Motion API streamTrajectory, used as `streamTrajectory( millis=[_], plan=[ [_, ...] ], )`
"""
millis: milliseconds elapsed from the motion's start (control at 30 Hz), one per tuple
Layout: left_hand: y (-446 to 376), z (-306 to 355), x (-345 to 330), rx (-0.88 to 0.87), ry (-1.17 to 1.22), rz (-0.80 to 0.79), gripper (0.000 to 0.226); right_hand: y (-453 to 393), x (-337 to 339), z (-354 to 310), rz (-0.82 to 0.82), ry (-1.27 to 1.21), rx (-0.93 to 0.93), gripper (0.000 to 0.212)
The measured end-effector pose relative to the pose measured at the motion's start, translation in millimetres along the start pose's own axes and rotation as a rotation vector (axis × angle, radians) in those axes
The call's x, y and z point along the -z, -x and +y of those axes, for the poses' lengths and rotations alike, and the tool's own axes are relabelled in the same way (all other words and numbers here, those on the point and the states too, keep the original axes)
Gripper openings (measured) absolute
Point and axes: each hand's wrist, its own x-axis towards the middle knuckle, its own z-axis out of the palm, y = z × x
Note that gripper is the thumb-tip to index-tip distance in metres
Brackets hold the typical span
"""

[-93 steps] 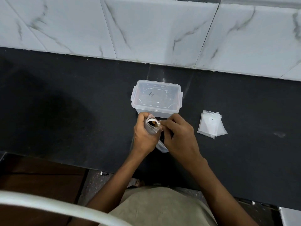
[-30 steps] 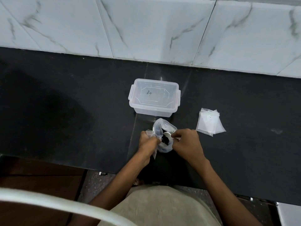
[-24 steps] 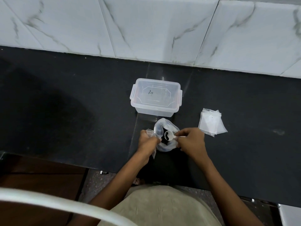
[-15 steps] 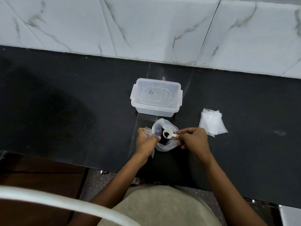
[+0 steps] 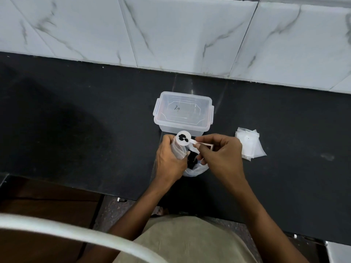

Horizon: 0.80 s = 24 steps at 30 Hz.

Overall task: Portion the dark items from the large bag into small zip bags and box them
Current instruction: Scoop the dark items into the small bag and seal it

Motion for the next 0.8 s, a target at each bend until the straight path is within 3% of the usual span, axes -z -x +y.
streamTrajectory(
  millis=[133,300,500,567,633,800],
  plan=[
    [-3,2,3,-0.051,0.099,0.009,0.043,9,-8,9,0.021,0.338,0.374,0.020],
    [-5,5,4,-0.020,0.163,0.003,0.039,14,-12,18,0.050,0.484,0.718,0.018],
    [-7,6,5,-0.008,0.194,-0.010,0.041,15,-16,31,0.113,0.591,0.914,0.030],
    [-7,7,5,-0.008,0.200,-0.011,0.042,15,-17,34,0.124,0.580,0.915,0.031],
    [-8,7,5,-0.022,0.194,-0.008,0.042,15,-17,33,0.160,0.474,0.841,0.019],
    [-8,2,9,-0.013,0.133,0.010,0.039,14,-14,26,0.272,0.096,0.398,0.019]
  ],
)
